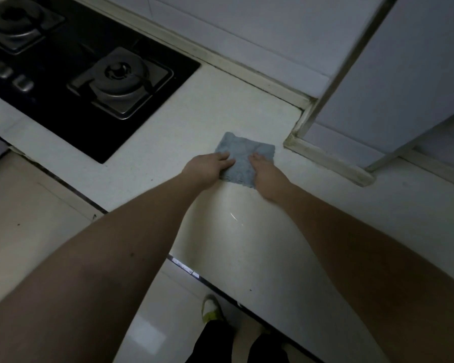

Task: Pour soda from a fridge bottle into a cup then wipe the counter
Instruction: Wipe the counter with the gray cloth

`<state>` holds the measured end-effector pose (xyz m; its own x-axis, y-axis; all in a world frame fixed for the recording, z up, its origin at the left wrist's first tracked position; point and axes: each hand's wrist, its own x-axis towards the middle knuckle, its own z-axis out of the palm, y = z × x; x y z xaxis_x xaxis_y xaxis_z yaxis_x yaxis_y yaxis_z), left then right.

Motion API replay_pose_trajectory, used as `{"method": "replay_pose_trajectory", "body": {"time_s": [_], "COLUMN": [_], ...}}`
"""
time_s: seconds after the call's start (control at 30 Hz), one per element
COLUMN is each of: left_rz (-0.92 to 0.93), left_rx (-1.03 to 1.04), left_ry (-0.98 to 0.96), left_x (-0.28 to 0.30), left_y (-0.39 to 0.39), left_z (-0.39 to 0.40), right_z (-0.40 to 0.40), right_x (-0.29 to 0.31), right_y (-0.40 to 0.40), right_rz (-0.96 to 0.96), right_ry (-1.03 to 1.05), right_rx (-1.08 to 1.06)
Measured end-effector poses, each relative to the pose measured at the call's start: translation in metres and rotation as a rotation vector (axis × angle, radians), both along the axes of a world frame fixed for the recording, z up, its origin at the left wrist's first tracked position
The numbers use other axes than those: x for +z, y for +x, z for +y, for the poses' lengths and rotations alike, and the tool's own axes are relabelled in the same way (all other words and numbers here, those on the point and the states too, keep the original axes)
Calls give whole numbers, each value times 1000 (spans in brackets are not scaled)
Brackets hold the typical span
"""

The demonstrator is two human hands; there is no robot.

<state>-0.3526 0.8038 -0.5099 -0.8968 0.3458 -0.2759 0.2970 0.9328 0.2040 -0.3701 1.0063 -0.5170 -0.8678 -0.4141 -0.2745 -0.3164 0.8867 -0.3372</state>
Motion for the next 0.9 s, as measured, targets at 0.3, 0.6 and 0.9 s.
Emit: {"method": "replay_pose_trajectory", "body": {"time_s": [0.3,0.6,0.9], "left_rz": [62,122,34], "left_rx": [182,260,360], "left_ry": [21,-87,-101], "left_x": [-8,-4,7], "left_y": [55,104,139], "left_z": [-19,10,51], "right_z": [-19,-14,0], "right_x": [1,3,15], "right_y": [2,11,28], "right_rz": [-13,-20,-81], "right_ry": [-18,-71,-18], "right_rx": [220,378,466]}}
